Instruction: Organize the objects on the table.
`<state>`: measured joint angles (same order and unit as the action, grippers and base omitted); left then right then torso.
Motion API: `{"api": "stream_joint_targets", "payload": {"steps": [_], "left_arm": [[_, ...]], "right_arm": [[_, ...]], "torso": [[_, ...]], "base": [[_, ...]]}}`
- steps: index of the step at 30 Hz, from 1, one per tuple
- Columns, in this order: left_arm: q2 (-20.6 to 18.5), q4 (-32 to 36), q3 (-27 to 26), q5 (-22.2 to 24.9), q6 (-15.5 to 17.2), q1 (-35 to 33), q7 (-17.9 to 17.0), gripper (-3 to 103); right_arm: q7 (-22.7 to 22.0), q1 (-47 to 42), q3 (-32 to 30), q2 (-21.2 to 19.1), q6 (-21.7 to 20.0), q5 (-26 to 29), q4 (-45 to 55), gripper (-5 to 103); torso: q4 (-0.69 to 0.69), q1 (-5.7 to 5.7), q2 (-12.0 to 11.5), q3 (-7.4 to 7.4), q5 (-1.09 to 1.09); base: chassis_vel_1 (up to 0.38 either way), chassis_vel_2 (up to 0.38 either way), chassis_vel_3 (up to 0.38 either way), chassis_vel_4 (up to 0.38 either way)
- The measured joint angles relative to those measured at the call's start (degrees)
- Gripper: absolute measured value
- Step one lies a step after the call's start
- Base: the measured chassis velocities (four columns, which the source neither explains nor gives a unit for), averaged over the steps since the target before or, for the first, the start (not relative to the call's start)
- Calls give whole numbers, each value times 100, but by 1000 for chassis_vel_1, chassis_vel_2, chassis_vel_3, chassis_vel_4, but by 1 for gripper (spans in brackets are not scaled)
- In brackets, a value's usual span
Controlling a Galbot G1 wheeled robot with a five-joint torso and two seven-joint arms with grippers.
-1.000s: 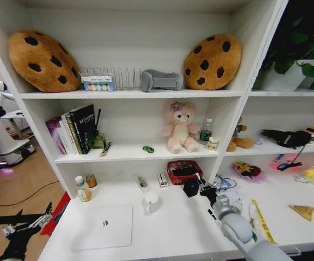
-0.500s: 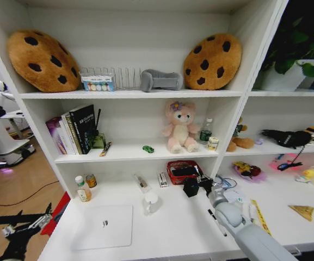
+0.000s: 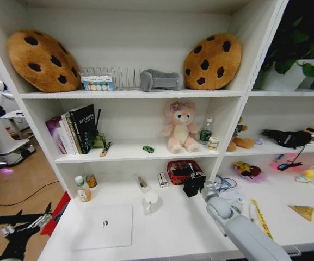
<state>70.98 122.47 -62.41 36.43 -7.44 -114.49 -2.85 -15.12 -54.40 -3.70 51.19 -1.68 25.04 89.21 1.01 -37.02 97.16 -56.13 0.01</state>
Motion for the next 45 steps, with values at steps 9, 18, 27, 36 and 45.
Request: {"api": "stream_joint_targets", "payload": {"steps": [9,18,27,36,45], "left_arm": [[-6,-51,-12,20,-2,28,0,100],[-24,-87,-12,32,-7,73,1,100],[-32,-66,40,16,17,106,-3,100],[-17,-41,49,1,2,97,-7,100],[0,32,129,-104,-3,99,-52,100]], "right_arm": [[-4,97,184,123,41,-75,-193,10],[21,-18,101,97,48,-92,-60,28],[22,-256,-118,-12,15,-49,335,61],[10,-658,-394,-193,-143,76,1071,88],[95,-1749,-892,-366,-83,-45,2081,100]], "torso": [[1,0,0,0,-1],[1,0,0,0,0],[1,1,0,0,-1],[0,1,0,0,0],[2,1,1,1,-1]], "base": [[0,0,0,0],[0,0,0,0],[0,0,0,0],[0,0,0,0],[0,0,0,0]]}}
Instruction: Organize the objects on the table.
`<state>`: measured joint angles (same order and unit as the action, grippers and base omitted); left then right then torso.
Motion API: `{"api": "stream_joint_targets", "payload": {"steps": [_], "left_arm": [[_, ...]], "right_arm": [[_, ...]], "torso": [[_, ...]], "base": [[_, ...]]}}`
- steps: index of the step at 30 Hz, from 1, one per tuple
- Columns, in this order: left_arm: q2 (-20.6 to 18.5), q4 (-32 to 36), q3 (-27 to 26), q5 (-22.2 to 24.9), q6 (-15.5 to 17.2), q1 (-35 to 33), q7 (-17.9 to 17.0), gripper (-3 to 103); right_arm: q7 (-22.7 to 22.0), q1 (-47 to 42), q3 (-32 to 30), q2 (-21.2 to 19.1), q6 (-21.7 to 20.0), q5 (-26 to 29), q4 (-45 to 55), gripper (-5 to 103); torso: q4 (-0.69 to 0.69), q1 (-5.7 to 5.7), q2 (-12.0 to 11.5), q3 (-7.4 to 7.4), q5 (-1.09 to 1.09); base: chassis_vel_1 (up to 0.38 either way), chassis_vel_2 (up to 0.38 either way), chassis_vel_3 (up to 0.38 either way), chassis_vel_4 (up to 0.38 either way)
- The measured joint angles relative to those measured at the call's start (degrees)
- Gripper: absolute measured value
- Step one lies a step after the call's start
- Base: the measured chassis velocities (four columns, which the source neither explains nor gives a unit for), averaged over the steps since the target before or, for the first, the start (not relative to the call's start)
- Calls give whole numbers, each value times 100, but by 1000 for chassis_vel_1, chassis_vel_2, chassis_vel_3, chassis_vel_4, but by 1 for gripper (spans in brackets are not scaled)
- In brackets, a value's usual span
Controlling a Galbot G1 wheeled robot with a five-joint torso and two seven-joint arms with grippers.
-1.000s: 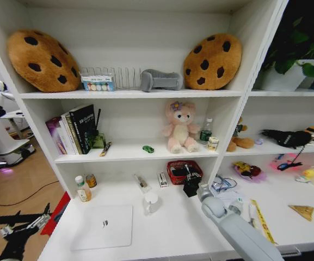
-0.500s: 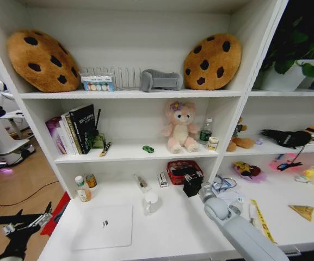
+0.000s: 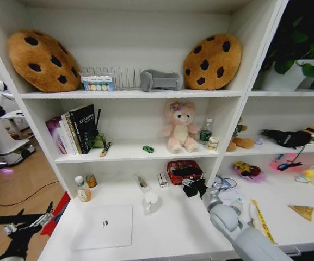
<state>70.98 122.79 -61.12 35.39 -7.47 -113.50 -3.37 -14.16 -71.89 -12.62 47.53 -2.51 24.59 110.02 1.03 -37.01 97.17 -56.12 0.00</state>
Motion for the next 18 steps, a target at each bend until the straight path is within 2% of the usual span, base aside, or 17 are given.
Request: {"api": "stream_joint_targets", "payload": {"steps": [7,16,18], "left_arm": [[20,5,4,-7,-2,0,-4,100],[17,22,25,5,-15,12,-3,100],[-4,24,30,26,-11,41,-3,100]], "right_arm": [[-7,-526,-244,-22,25,109,490,100],[-61,-1309,-548,16,8,-165,780,100],[-72,-1698,-725,87,112,-267,894,100]], "torso": [[-2,0,0,0,1],[-2,0,1,0,0],[-1,-1,0,0,0]], "base": [[0,0,0,0],[0,0,0,0],[0,0,0,0]]}}
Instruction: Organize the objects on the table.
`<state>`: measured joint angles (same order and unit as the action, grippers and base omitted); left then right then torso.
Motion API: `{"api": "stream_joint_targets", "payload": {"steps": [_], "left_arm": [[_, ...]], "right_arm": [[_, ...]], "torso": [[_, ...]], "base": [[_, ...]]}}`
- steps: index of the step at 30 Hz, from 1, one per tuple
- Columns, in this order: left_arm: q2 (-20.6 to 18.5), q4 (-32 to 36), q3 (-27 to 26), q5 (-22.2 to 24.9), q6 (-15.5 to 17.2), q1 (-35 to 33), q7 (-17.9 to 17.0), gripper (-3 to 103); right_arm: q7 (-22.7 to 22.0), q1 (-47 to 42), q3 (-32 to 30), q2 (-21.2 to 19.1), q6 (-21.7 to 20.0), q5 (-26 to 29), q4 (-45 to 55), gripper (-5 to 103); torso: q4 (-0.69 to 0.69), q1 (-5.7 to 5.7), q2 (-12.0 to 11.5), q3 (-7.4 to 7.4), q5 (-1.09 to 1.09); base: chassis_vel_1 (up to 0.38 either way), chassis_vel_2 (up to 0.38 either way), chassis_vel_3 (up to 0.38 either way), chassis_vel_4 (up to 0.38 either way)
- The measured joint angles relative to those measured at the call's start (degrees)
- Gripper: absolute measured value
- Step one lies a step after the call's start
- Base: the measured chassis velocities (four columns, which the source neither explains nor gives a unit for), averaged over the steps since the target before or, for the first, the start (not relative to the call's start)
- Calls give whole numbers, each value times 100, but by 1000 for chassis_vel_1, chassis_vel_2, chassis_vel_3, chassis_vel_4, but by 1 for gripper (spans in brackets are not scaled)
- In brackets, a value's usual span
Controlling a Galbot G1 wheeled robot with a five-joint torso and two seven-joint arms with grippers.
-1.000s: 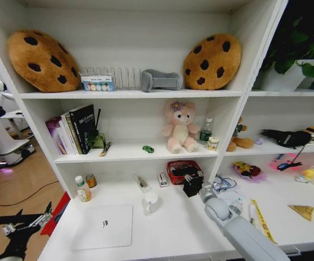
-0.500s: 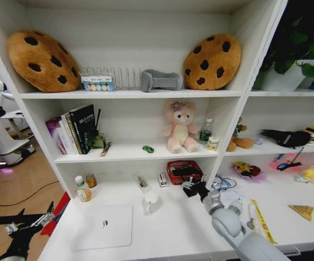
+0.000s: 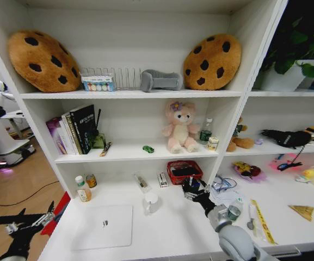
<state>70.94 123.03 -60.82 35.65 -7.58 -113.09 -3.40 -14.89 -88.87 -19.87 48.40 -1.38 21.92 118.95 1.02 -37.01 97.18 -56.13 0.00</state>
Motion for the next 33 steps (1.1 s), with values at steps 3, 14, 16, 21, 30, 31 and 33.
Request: {"api": "stream_joint_targets", "payload": {"steps": [3,14,16,21,30,31,33], "left_arm": [[-12,0,0,18,1,6,0,100],[-27,-45,-6,75,-19,6,3,100],[-29,-48,-5,81,-21,6,4,100],[-54,-60,-11,103,-35,6,10,100],[-46,-96,-41,136,-48,15,21,100],[-41,-98,-38,134,-48,16,22,100],[-37,-100,-37,132,-48,15,23,100]], "right_arm": [[10,-221,-103,64,118,-122,68,100],[96,-1132,-397,401,729,-941,204,100],[97,-1180,-398,434,782,-1010,182,100],[102,-1323,-290,613,863,-1231,115,100],[52,-1334,-186,688,973,-1293,-109,100],[48,-1326,-172,682,983,-1297,-133,100],[46,-1319,-167,680,994,-1305,-149,100]], "torso": [[0,-1,0,0,0],[-1,0,0,0,2],[-2,0,0,0,2],[-1,0,-1,0,1],[-1,0,-1,0,0],[-1,0,-1,0,0],[-1,0,-1,0,0]], "base": [[0,0,0,0],[0,0,0,0],[0,0,0,0],[0,0,0,0],[-34,-34,21,28],[-87,-81,93,73],[-87,-81,74,85]]}}
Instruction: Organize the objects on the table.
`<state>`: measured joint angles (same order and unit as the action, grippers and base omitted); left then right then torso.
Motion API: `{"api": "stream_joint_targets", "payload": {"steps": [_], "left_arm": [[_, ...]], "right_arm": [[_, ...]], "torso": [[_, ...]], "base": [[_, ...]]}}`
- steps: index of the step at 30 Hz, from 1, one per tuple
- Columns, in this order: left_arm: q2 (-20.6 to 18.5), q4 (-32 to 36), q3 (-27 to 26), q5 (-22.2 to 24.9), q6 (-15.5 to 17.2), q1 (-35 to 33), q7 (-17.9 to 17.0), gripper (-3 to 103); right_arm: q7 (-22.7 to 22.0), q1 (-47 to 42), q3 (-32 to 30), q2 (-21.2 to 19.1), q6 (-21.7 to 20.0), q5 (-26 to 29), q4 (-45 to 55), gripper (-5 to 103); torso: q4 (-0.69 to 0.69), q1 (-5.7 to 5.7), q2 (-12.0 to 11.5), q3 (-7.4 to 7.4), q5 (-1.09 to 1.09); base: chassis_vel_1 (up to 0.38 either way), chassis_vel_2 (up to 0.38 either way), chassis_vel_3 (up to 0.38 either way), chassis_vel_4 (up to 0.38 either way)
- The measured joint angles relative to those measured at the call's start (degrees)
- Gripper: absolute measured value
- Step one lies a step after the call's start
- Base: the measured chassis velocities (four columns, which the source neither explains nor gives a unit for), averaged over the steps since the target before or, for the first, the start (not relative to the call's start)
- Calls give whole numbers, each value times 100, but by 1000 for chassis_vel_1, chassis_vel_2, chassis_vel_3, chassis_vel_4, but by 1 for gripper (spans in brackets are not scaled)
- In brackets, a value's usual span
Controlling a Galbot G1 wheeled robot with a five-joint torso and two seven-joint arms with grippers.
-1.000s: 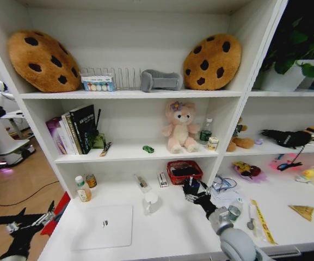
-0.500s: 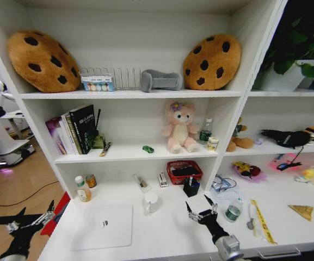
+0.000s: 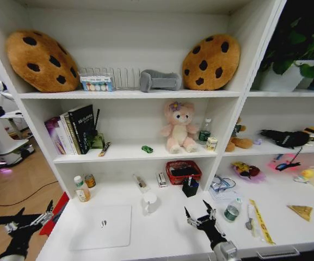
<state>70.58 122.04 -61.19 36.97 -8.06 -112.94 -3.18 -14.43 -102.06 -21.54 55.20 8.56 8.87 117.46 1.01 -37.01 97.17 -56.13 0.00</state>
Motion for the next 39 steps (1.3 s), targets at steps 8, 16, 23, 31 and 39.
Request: {"api": "stream_joint_targets", "payload": {"steps": [8,16,23,31,39], "left_arm": [[10,-33,-15,7,0,0,3,100],[25,-34,-16,9,-1,-1,4,100],[37,-36,-27,13,-19,-17,5,100],[46,-30,-26,11,-23,-23,9,100],[40,-13,-24,-5,-29,-40,10,100]], "right_arm": [[-43,52,56,-8,-13,37,-37,100],[-13,40,85,27,-11,-51,-52,100],[-112,44,147,84,47,-95,-144,100],[-210,47,189,118,104,-63,-210,100],[-439,22,347,186,-370,506,-41,100]], "torso": [[0,0,0,0,0],[0,0,0,0,1],[1,0,0,0,0],[1,0,0,0,-1],[0,0,0,0,1]], "base": [[-33,-35,26,26],[0,0,0,0],[-83,-80,79,82],[-123,-108,110,118],[14,16,-17,-21]]}}
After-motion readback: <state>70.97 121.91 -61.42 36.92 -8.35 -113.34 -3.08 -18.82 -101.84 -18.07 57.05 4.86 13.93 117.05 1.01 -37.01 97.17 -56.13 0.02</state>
